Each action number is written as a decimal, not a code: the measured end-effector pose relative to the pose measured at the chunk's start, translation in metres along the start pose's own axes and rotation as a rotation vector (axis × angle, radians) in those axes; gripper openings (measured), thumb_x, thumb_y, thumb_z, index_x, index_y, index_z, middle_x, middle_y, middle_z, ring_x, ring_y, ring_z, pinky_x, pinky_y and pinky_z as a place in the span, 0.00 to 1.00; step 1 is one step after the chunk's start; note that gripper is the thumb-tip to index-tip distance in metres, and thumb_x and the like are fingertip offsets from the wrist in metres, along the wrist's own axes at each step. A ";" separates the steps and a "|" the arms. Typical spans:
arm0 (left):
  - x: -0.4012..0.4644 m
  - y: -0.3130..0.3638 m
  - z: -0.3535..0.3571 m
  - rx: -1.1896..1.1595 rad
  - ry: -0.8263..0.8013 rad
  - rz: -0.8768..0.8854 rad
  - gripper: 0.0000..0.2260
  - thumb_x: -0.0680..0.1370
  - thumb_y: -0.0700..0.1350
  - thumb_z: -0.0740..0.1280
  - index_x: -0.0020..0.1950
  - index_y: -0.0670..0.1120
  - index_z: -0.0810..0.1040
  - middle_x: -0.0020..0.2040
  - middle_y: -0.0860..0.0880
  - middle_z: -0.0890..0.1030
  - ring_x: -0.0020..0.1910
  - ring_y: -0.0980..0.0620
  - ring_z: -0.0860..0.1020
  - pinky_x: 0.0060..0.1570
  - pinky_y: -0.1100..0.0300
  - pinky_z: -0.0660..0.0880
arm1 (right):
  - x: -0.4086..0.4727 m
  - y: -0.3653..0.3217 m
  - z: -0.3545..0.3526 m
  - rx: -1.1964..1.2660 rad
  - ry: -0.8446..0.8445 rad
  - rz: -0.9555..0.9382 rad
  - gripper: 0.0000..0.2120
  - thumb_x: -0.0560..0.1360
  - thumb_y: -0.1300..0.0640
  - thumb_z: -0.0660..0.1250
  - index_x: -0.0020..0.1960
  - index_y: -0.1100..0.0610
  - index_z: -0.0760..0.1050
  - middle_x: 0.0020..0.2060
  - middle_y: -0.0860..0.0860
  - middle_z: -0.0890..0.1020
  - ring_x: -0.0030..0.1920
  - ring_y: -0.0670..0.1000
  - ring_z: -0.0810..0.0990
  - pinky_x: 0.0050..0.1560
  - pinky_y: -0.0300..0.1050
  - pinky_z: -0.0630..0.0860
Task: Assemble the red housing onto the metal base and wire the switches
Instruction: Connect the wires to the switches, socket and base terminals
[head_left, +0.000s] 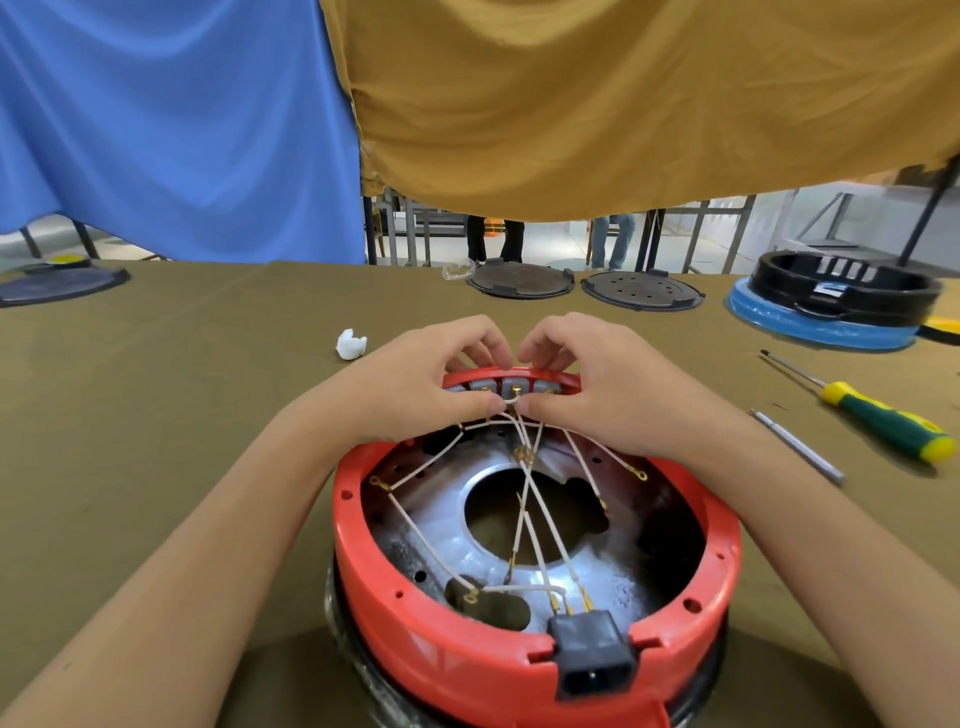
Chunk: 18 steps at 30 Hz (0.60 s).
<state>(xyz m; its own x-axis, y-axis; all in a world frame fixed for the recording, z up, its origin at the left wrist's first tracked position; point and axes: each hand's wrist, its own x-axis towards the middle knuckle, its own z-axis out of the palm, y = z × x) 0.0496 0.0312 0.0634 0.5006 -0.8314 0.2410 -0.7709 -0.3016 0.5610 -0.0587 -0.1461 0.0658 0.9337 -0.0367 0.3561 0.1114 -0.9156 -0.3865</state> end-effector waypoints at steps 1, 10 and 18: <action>-0.001 0.001 -0.001 0.001 -0.010 -0.002 0.10 0.77 0.48 0.73 0.56 0.57 0.76 0.53 0.56 0.81 0.50 0.61 0.80 0.51 0.61 0.78 | -0.001 0.000 -0.001 0.017 -0.002 0.002 0.16 0.71 0.46 0.74 0.56 0.47 0.75 0.51 0.44 0.77 0.52 0.42 0.77 0.51 0.38 0.75; -0.011 0.000 -0.019 0.163 0.002 -0.067 0.12 0.74 0.53 0.72 0.55 0.62 0.75 0.54 0.60 0.75 0.52 0.62 0.78 0.57 0.54 0.76 | -0.004 -0.003 -0.009 0.031 -0.015 0.009 0.14 0.69 0.45 0.75 0.52 0.47 0.78 0.51 0.46 0.76 0.53 0.45 0.77 0.55 0.45 0.75; -0.005 0.009 -0.008 0.239 -0.011 -0.015 0.01 0.78 0.50 0.70 0.47 0.56 0.80 0.55 0.54 0.75 0.54 0.53 0.76 0.61 0.49 0.71 | -0.003 -0.003 -0.001 -0.011 -0.010 0.006 0.14 0.69 0.43 0.73 0.51 0.49 0.82 0.51 0.44 0.76 0.49 0.42 0.76 0.49 0.33 0.71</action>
<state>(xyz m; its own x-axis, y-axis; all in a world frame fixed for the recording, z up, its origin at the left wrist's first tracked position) 0.0434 0.0361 0.0731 0.5095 -0.8305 0.2251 -0.8353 -0.4146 0.3611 -0.0621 -0.1433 0.0671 0.9377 -0.0386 0.3454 0.1017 -0.9198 -0.3790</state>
